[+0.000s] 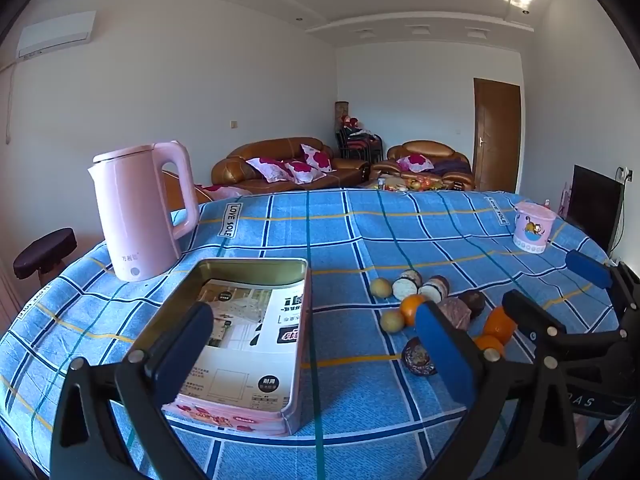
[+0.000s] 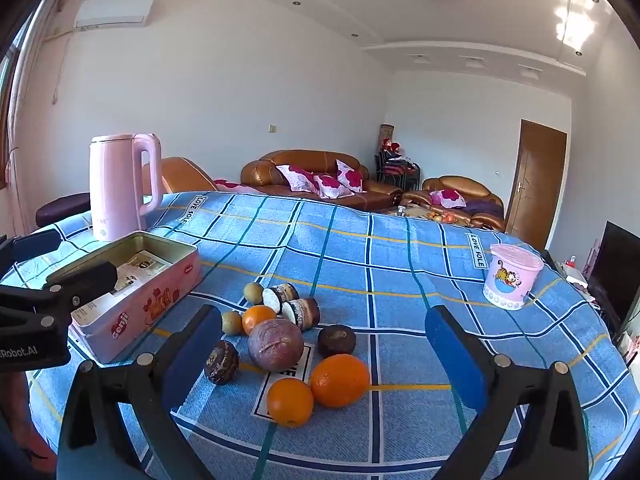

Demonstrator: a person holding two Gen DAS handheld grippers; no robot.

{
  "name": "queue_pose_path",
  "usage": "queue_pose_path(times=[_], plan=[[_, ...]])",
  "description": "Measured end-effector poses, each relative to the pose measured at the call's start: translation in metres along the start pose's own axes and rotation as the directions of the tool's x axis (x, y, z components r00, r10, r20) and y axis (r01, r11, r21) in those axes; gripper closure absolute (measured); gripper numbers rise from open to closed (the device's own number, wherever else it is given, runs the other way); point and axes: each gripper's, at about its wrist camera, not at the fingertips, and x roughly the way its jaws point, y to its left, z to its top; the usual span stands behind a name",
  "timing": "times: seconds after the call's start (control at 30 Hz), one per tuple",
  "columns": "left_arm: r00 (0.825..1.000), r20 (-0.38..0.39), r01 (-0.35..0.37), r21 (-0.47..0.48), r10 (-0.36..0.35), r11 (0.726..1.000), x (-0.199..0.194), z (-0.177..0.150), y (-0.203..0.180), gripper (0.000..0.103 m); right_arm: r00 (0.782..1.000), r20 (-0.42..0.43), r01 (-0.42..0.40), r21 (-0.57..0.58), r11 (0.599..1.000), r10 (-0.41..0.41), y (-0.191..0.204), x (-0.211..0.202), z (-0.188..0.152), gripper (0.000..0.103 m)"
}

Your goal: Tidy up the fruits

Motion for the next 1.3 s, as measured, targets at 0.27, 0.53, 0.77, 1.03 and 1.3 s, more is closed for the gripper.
queue_pose_path(times=[0.27, 0.53, 0.77, 1.03, 1.3], plan=[[1.0, 0.001, -0.002, 0.01, 0.002, 1.0, -0.0006, 0.0016, -0.0015, 0.0, 1.0, -0.001, -0.004, -0.008, 1.0, 0.004, 0.0036, 0.0, -0.0017, 0.001], [1.0, 0.002, -0.003, 0.014, 0.003, 1.0, -0.0006, 0.0011, -0.0008, 0.0, 1.0, -0.001, -0.001, -0.004, 1.0, 0.001, 0.0035, 0.0003, -0.0015, 0.001], [1.0, 0.002, -0.005, 0.015, 0.005, 1.0, -0.0006, 0.0008, -0.0018, 0.0, 1.0, -0.001, -0.003, -0.001, 1.0, 0.003, 0.0031, 0.0001, -0.0028, 0.001], [1.0, -0.001, -0.004, 0.018, 0.004, 1.0, -0.0003, 0.0003, -0.0004, 0.0, 1.0, -0.004, -0.006, 0.005, 1.0, 0.006, 0.0022, 0.0001, -0.0069, 0.001], [1.0, -0.003, -0.006, 0.019, 0.006, 1.0, -0.0005, -0.0005, -0.0002, 0.0, 1.0, -0.008, -0.005, 0.006, 1.0, 0.005, 0.0041, 0.0009, -0.0075, 0.001]])
